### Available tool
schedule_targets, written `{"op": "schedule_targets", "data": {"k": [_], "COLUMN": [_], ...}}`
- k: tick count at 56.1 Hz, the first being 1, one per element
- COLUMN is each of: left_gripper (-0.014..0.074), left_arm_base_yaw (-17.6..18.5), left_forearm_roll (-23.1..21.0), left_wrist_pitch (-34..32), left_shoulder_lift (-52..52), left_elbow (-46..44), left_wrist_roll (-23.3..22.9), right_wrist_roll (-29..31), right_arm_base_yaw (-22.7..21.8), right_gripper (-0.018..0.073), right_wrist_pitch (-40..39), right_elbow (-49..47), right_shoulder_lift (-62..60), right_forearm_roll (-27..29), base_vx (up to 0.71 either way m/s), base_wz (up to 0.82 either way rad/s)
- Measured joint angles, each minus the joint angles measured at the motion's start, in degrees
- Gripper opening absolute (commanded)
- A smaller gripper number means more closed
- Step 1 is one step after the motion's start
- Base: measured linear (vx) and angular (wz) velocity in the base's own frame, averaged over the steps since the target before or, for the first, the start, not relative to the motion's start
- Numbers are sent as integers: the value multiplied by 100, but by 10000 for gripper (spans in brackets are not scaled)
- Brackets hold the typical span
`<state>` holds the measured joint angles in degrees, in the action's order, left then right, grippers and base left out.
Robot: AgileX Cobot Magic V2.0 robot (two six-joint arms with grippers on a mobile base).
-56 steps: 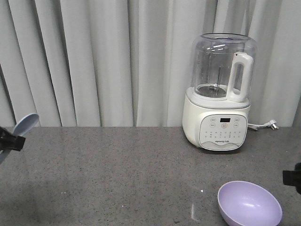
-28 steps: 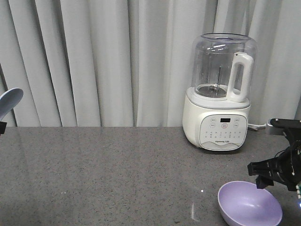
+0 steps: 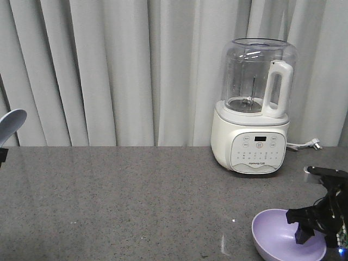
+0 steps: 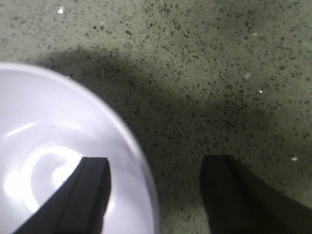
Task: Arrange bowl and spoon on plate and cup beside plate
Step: 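Grasp the lavender bowl rim with the right gripper and lift, then drive the base to the counter with the blue plate and cup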
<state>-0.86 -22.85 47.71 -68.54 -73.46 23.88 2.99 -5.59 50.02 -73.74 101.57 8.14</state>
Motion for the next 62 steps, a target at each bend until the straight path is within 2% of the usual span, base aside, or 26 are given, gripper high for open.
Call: {"op": "schedule_targets", "data": {"k": [4,7,9,14,24,30,34,48,62], "left_gripper": [0,0,0,0,0,0,0,0,0], "left_arm_base_yaw": [0,0,0,0,0,0,0,0,0], "left_forearm_roll": [-6,-6,-11,-11,-11,-11,-11,-182,-899], "left_wrist_pitch": [-11,-23,-30,-34,-2,19,24,-58,-915], "left_shoulder_lift": [0,0,0,0,0,0,0,87,1223], "left_elbow": [0,0,0,0,0,0,21,658,1986], "left_wrist_roll": [0,0,0,0,0,0,5,108,982], "right_wrist_roll": [4,29,54,116,247,577,891,2561,4427], "right_arm_base_yaw": [0,0,0,0,12,57,124,271,271], "right_gripper": [170,28,-17,-14,-12,-12,-12,-12,-12], "right_wrist_pitch": [-47,-66,-60,-112,-150,-151,-187,-528,-1459], "right_elbow": [0,0,-8,-69,-55,-3,-3,178,1618], "right_shoulder_lift": [111,159,166,81,-57,-405,-747,-2328,-4231], "right_forearm_roll": [0,2,35,192,113,136,344,1997,3764], "base_vx": [0,0,0,0,0,0,0,0,0], "base_wz": [0,0,0,0,0,0,0,0,0]}}
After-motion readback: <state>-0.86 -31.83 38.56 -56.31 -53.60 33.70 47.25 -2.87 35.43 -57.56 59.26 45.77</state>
